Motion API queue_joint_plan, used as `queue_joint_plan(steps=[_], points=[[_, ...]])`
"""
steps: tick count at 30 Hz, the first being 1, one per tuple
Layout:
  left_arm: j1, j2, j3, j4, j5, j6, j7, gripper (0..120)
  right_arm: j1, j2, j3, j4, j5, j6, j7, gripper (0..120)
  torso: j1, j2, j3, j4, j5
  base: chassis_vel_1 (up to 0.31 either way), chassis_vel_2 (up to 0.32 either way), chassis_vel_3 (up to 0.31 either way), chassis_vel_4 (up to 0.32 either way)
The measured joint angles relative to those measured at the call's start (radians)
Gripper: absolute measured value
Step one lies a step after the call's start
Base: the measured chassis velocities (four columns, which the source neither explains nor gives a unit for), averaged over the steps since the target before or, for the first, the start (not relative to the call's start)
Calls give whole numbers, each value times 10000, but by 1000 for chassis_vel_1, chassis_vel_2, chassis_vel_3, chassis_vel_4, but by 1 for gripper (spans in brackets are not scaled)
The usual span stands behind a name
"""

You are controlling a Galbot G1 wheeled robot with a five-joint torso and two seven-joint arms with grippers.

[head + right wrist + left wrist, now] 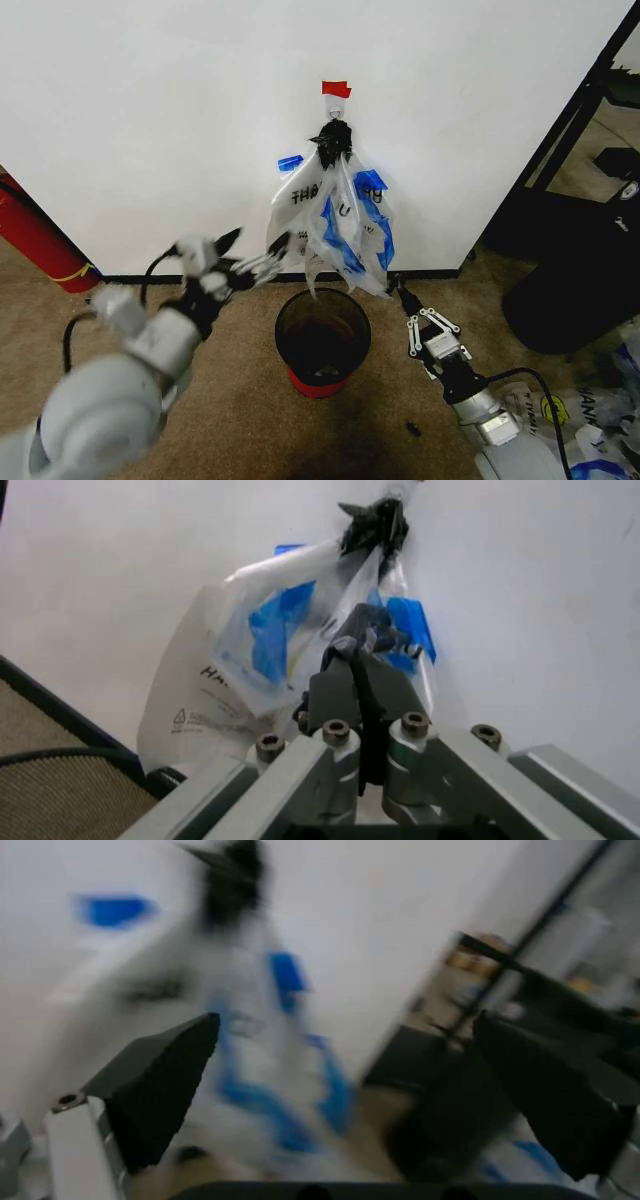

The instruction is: Pick up the garbage bag from the wall and place it over the trash bin.

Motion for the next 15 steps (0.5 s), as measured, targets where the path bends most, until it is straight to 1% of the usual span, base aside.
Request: queue_joint_plan(steps=[1, 2, 3, 4, 5, 7, 9, 10, 11, 15], points=[[-976, -264, 691, 36, -524, 110, -221, 98, -25, 24, 41, -39, -64, 23, 0, 0, 0, 0, 0, 0, -3, 0, 0, 0, 0], [-1851, -581, 1277, 201, -943, 227, -416, 98, -51, 33, 82, -55, -102, 44, 1, 0, 0, 1, -2, -2, 2, 0, 0, 0, 0], [-1851, -581, 1277, 201, -943, 227, -416, 98, -51, 33, 82, -55, -102, 44, 1, 0, 0, 1, -2, -2, 2, 0, 0, 0, 0], [-2450, -835, 1691, 418, -1206, 325, -558, 98, -81, 34, 124, -55, -117, 59, 4, 0, 0, 1, -2, -2, 7, 0, 0, 0, 0], [-2989, -1120, 2137, 690, -1369, 403, -695, 98, -121, 30, 166, -50, -124, 68, 5, 0, 0, 0, -1, -3, 5, 0, 0, 0, 0], [-3754, -1623, 2987, 1479, -1318, 543, -900, 98, -235, 13, 277, 34, -127, 117, 8, 0, 0, 1, -1, -1, 5, 0, 0, 0, 0], [-4145, -2047, 3694, 2293, -922, 699, -1083, 98, -413, 4, 383, 147, -123, 194, 13, 0, 0, 0, 0, -1, 2, 0, 0, 0, 0], [-4145, -2047, 3694, 2293, -922, 699, -1083, 98, -413, 4, 383, 147, -123, 194, 13, 0, 0, 0, 0, -1, 2, 0, 0, 0, 0], [-4207, -2134, 3838, 2490, -812, 751, -1136, 98, -465, 3, 407, 180, -122, 223, 14, 0, 0, 0, -1, -1, 2, 0, 0, 0, 0], [-4433, -2517, 4543, 3491, -31, 1018, -1392, 97, -694, 7, 503, 348, -120, 357, 26, 0, 0, 0, -1, 2, 3, 0, 0, 0, 0]])
